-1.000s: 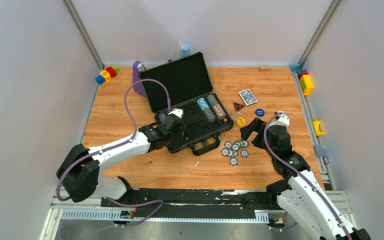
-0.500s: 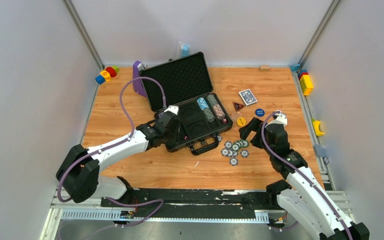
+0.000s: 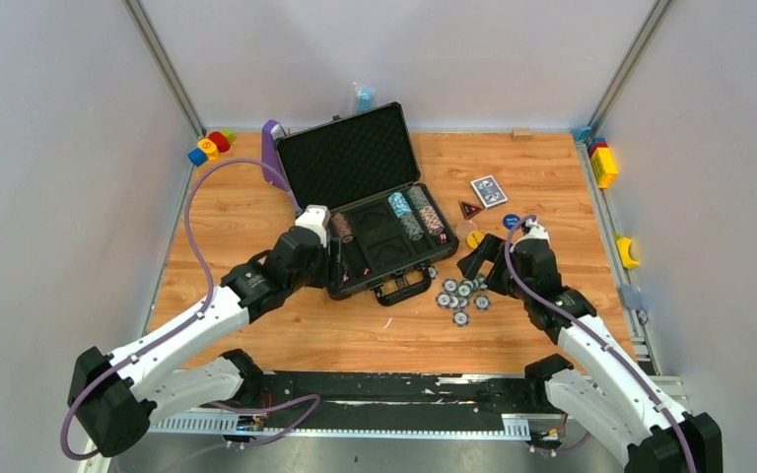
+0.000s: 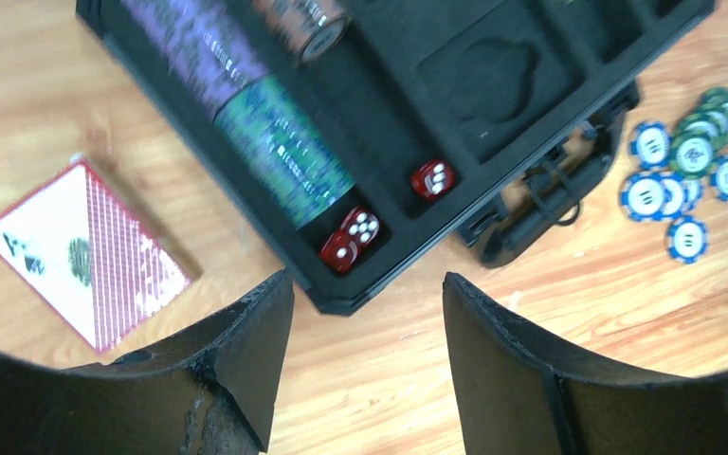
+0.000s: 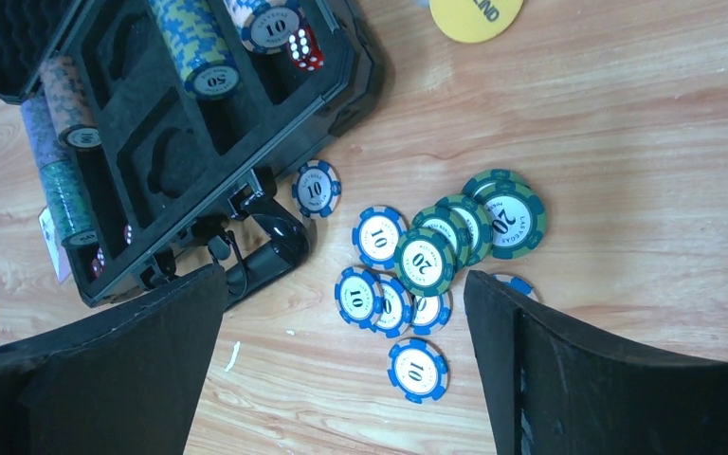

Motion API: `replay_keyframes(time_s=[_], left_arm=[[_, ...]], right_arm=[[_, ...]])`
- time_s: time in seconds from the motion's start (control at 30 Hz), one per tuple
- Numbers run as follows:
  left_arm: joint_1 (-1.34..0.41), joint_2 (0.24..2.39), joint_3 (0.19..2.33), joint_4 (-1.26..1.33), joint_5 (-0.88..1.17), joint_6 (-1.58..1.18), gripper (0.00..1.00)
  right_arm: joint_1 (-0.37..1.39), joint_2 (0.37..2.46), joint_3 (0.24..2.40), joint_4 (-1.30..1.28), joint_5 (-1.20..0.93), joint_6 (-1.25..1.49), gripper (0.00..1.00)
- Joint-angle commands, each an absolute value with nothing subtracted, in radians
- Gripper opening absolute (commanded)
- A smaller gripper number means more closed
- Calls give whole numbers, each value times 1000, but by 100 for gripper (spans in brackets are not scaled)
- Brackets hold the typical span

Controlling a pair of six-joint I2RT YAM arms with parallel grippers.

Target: Pack up texas hold em set

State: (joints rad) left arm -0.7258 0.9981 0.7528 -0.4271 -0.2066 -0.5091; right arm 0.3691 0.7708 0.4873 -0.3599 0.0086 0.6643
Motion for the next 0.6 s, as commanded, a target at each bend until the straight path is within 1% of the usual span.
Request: replay_keyframes(time_s=[0.0,0.03,0.13,0.33,0.57], left_arm=[[-712,979,679,-464,-278,-625,69],[-704,974,657,-459,-282,-652,71],[-685,954,610,-418,-264,-692,72],[-649,932,526,-297,-153,-710,66],[-649,1016,505,-269,-137,-746,66]], right_arm=[[371,823,513,-318,-21,698,97],[370,839,517,-324,-28,701,96],[370,882,520,-326,-65,724,95],[370,914,541,-318,-69,688,94],[370,948,573,-322,-71,610,92]])
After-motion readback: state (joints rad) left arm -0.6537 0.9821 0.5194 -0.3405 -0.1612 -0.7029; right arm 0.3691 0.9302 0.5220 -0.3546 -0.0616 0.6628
